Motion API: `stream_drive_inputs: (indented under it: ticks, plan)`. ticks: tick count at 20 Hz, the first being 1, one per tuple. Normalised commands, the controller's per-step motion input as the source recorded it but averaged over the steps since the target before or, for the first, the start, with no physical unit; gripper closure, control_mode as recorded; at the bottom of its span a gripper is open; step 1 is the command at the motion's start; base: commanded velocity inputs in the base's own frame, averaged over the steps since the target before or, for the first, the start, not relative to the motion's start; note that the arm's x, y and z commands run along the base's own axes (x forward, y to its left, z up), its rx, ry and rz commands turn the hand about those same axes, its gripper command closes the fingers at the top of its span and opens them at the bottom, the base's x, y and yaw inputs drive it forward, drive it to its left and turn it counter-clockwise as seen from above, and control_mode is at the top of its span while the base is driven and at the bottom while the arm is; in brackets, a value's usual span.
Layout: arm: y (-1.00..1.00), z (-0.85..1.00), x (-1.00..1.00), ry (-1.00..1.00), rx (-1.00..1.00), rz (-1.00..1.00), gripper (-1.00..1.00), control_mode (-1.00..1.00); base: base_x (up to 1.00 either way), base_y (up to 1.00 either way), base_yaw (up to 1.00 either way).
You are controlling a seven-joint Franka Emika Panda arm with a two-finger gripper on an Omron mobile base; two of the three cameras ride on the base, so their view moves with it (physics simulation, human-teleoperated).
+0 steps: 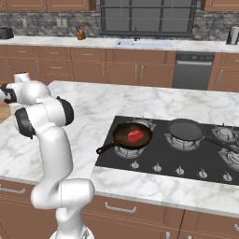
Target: Place both pans onto different burners. Then place the broccoli and the steak on different pans.
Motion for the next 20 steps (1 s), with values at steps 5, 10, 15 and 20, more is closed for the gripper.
stream_drive_inputs:
  ticks: [5,10,15,20]
  plan:
    - [-0.78,0.4,0.0,-0.01,0.1,-0.03,1.0,-1.0,0.0,0.0,0.0]
    - [-0.87,0.34,0.0,-0.03,0.04,0.0,1.0,-1.0,0.0,0.0,0.0]
    - [-0.91,0.28,0.0,-0.07,0.0,0.0,1.0,-1.0,0.0,0.0,0.0]
    - [-0.85,0.18,0.0,-0.05,0.0,-0.01,1.0,-1.0,0.0,0.0,0.0]
